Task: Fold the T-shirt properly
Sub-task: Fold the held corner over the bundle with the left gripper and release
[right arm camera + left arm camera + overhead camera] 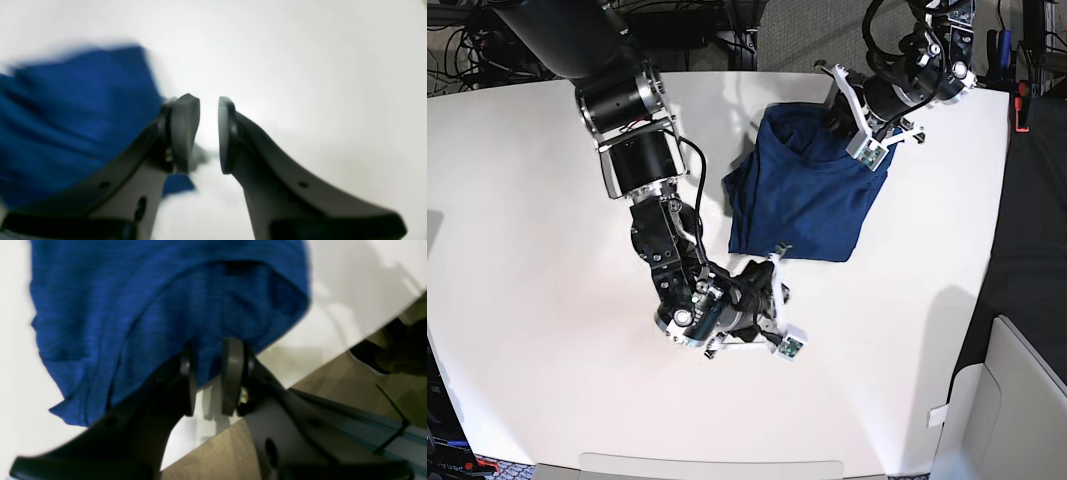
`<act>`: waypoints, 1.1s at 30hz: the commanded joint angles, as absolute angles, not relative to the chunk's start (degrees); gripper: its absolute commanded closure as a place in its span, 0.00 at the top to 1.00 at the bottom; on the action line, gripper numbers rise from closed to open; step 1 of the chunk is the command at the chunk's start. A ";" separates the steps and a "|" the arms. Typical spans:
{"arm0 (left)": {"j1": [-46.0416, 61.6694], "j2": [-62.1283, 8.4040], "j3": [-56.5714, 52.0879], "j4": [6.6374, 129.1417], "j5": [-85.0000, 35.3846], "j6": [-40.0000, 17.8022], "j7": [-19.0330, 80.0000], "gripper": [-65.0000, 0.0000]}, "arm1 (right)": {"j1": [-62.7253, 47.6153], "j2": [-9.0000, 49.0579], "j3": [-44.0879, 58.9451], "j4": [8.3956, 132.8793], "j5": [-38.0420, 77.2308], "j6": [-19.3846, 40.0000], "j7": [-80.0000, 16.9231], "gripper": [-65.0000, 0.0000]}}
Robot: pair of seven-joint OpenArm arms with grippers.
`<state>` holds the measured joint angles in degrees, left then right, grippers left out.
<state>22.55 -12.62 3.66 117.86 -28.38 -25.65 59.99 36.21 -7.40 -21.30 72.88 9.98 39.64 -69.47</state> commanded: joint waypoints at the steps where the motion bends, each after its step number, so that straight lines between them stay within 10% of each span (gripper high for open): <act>1: 22.46 -12.00 3.91 119.43 -31.16 -26.07 58.77 0.16 | 38.81 -9.00 -23.87 73.80 12.09 40.00 -65.89 0.19; 17: 21.76 -7.16 4.53 112.92 -35.91 -26.07 59.12 0.11 | 40.22 -9.00 -38.20 53.93 12.26 40.00 -45.23 0.12; 33: 17.45 -13.93 3.82 104.13 -35.74 -25.89 57.89 0.11 | 37.58 -5.76 -37.58 60.53 12.26 40.00 -56.75 0.12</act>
